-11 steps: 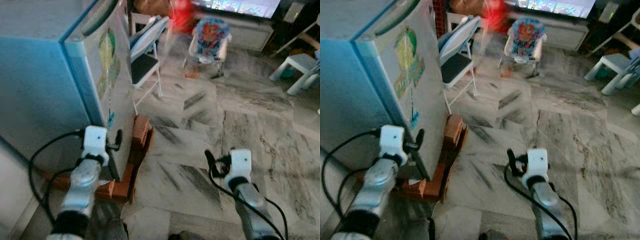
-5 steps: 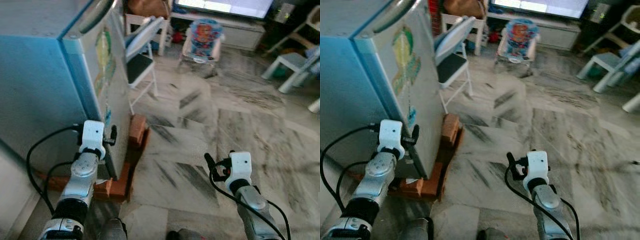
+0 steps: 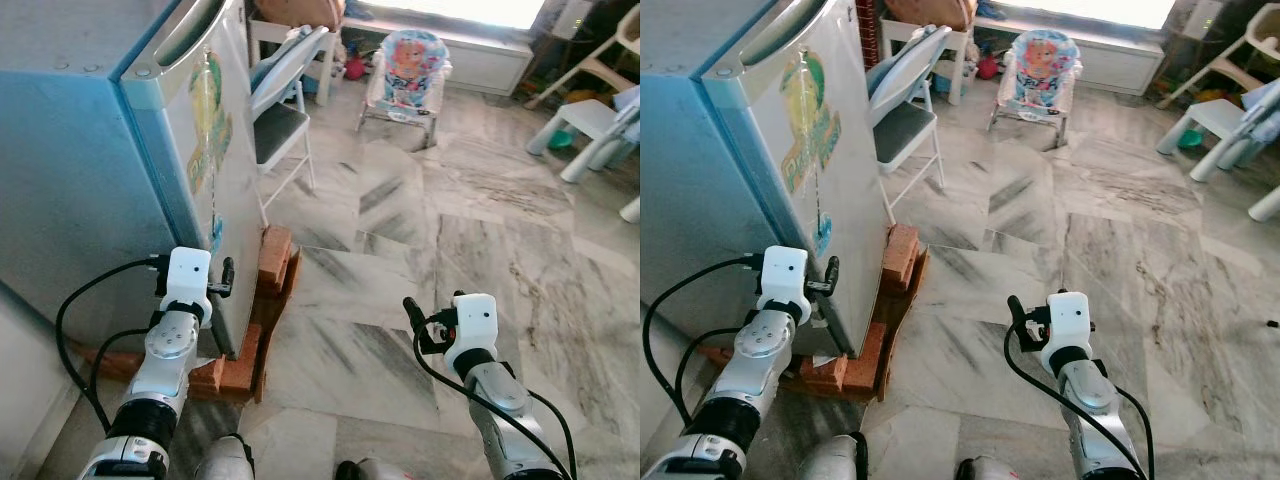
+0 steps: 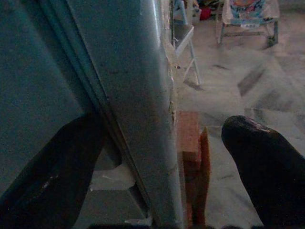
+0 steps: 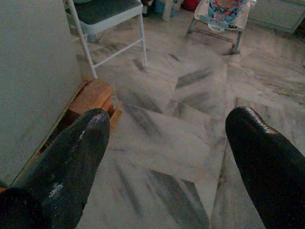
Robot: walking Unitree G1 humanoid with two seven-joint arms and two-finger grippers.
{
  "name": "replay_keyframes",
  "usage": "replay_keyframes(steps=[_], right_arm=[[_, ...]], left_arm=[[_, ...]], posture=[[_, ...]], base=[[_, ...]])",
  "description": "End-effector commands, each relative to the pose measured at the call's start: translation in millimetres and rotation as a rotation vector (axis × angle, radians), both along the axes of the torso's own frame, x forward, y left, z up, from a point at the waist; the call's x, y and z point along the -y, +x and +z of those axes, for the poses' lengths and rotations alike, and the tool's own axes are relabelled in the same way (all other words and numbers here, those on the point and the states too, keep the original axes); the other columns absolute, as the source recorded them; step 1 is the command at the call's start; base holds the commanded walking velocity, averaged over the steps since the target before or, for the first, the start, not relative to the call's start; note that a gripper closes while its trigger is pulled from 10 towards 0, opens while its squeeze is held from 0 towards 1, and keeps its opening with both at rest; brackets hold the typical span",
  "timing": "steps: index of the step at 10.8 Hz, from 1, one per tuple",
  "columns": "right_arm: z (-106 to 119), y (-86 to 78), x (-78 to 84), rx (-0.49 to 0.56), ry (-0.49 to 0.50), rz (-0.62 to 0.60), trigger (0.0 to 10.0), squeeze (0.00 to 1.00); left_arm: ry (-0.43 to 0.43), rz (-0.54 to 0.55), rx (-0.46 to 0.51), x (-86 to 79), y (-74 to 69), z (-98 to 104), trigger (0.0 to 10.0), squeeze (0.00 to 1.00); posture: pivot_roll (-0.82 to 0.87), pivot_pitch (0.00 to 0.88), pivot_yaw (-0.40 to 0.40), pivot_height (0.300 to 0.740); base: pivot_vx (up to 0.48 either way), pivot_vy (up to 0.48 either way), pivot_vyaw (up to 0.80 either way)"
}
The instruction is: Restocking fridge
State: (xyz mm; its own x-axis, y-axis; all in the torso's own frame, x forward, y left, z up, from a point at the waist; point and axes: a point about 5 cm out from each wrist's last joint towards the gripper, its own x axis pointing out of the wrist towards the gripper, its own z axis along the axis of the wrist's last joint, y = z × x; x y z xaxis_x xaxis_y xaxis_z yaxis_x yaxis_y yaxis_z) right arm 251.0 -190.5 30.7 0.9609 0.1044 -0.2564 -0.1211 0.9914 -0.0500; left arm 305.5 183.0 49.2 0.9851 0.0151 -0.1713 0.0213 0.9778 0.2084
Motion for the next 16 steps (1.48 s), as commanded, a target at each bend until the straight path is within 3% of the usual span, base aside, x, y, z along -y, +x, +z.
replay_keyframes(steps=[1, 2, 3, 4, 5, 7, 8, 9, 10, 11, 12, 13, 14, 15, 16], right_arm=[[2, 0.6, 2.7, 0.006, -0.011, -0.008, 10.0, 0.0], [2, 0.1, 1.3, 0.008, -0.003, 0.0, 10.0, 0.0], [6, -1.2, -6.4, 0.018, 0.065, 0.054, 10.0, 0.0], [0, -10.4, -20.2, -0.043, 0.093, 0.19, 10.0, 0.0], [-11, -25.8, -26.5, -0.123, 0.051, 0.327, 10.0, 0.0], [-21, -40.5, -22.7, -0.22, 0.073, 0.393, 10.0, 0.0], [-23, -44.1, -19.2, -0.247, 0.068, 0.406, 10.0, 0.0], [-24, -45.4, -17.0, -0.259, 0.064, 0.41, 10.0, 0.0], [-26, -45.5, -16.6, -0.275, 0.056, 0.444, 10.0, 0.0], [-28, -44.7, -18.1, -0.281, 0.042, 0.465, 10.0, 0.0], [-31, -44.1, -20.7, -0.284, 0.028, 0.482, 10.0, 0.0], [-33, -44.5, -22.8, -0.293, 0.031, 0.487, 10.0, 0.0], [-38, -46.0, -24.6, -0.303, 0.032, 0.482, 10.0, 0.0], [-41, -47.1, -25.4, -0.308, 0.032, 0.48, 10.0, 0.0], [-44, -47.6, -25.8, -0.313, 0.034, 0.48, 10.0, 0.0]], left_arm=[[0.021, 0.03, 0.004, -5.0, 6.3, 5, 10.0, 0.0], [0.019, 0.035, 0.007, -4.7, 9.0, 6, 10.0, 0.0], [0.006, 0.07, 0.012, -5.4, 13.3, 8, 10.0, 0.0], [-0.013, 0.02, 0.039, 6.5, 22.6, 17, 10.0, 0.0], [0.004, -0.013, 0.071, 12.0, 35.1, 30, 10.0, 0.0], [-0.025, -0.018, 0.099, 14.0, 48.1, 45, 10.0, 0.0], [-0.036, -0.108, 0.115, 32.2, 52.3, 52, 10.0, 0.0], [-0.067, -0.243, 0.139, 61.4, 52.2, 58, 10.0, 0.0], [-0.147, -0.662, 0.153, 153.7, 26.3, 70, 10.0, 0.0], [-0.214, -0.897, 0.171, 201.5, -1.0, 81, 10.0, 0.0], [-0.263, -0.985, 0.167, 218.6, -11.2, 87, 10.0, 0.0], [-0.244, -0.929, 0.152, 209.1, 2.0, 82, 10.0, 0.0], [-0.199, -0.739, 0.115, 171.6, 24.9, 70, 10.0, 0.0], [-0.192, -0.621, 0.086, 144.4, 32.3, 63, 10.0, 0.0], [-0.155, -0.571, 0.08, 119.9, 30.4, 56, 10.0, 0.0]], posture=[[0.07, 0.069, -0.078, 0.74], [0.07, 0.063, -0.075, 0.74], [0.06, 0.06, -0.068, 0.74], [0.05, 0.058, -0.065, 0.74], [0.05, 0.054, -0.061, 0.74], [0.05, 0.05, -0.056, 0.74], [0.05, 0.05, -0.056, 0.74], [0.05, 0.05, -0.056, 0.74], [0.06, 0.047, -0.062, 0.74], [0.06, 0.044, -0.062, 0.74], [0.05, 0.044, -0.06, 0.74], [0.06, 0.044, -0.059, 0.74], [0.06, 0.046, -0.057, 0.74], [0.07, 0.047, -0.054, 0.74], [0.07, 0.048, -0.053, 0.74]], base=[[0.0, 0.0, 0.0], [0.0, 0.0, 0.0], [0.0, 0.0, 0.0], [0.0, 0.0, 0.0], [0.0, 0.0, 0.0], [0.0, 0.0, 0.0], [0.0, 0.0, 0.0], [0.0, 0.0, 0.0], [0.0, 0.0, 0.0], [0.0, 0.0, 0.0], [0.0, 0.0, 0.0], [0.0, 0.0, 0.0], [0.0, 0.0, 0.0], [0.0, 0.0, 0.0], [0.0, 0.0, 0.0]])
